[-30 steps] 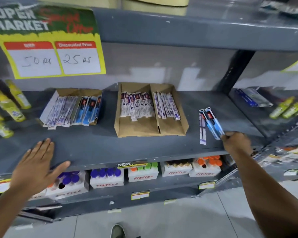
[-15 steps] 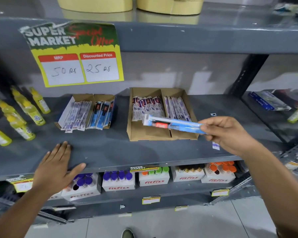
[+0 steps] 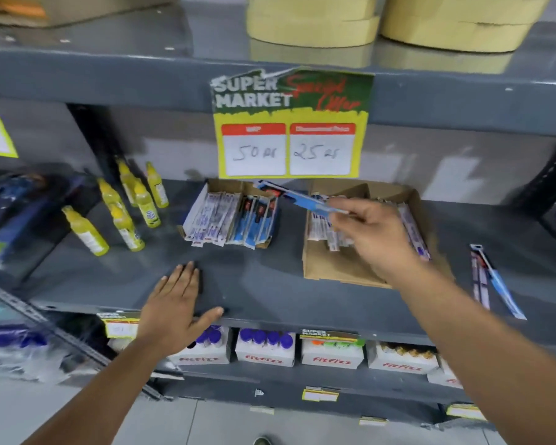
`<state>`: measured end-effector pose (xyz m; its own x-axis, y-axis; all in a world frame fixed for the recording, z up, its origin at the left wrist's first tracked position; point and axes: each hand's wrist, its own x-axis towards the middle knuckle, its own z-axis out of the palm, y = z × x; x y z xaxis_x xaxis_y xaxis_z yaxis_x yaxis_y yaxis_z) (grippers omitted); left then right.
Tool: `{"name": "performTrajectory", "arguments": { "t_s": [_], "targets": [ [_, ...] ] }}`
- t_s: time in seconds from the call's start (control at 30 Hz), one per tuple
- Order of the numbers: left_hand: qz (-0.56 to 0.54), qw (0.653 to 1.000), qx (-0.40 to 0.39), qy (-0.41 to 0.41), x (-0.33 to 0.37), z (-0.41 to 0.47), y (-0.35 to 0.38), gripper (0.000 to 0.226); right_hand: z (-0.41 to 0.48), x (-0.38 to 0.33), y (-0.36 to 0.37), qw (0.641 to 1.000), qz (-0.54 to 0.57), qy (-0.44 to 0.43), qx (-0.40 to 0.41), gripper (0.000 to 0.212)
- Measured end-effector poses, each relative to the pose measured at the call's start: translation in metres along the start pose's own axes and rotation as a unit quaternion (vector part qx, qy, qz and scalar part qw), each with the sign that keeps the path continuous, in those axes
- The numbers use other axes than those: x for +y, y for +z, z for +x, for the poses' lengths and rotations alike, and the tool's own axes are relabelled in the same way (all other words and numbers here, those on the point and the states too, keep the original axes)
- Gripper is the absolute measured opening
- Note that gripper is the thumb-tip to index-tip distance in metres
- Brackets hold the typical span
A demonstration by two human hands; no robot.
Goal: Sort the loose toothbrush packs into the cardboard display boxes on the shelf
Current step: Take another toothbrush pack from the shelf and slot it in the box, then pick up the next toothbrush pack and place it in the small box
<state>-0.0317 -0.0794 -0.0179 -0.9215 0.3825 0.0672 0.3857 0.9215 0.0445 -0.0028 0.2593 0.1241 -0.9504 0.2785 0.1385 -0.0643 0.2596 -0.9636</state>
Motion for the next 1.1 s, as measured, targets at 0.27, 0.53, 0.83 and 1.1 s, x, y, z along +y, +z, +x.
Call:
{"name": "performTrajectory", "arguments": {
  "t_s": [0.27, 0.53, 0.83, 1.1],
  "targets": [
    [-0.037, 0.999, 0.018, 0.003, 0.000, -0.002, -0.002, 0.100, 0.050, 0.022, 0.111, 0.888, -0.449, -0.036, -0.090, 0.035],
    [-0.029, 1.000, 0.012, 0.000, -0.004, 0.000, 0.003, 0.098, 0.064, 0.031, 0.148, 0.767, -0.624, -0.074, -0.132, 0.038],
    [0.002, 1.000, -0.002, 0.012, -0.005, 0.003, 0.007, 0.102, 0.027, 0.040, 0.023, 0.891, -0.444, -0.100, 0.015, 0.042],
    [0.004, 1.000, -0.003, -0.002, -0.004, 0.006, 0.009, 0.108, -0.041, 0.126, -0.212, 0.752, -0.517, 0.352, 0.209, 0.046]
  ]
}}
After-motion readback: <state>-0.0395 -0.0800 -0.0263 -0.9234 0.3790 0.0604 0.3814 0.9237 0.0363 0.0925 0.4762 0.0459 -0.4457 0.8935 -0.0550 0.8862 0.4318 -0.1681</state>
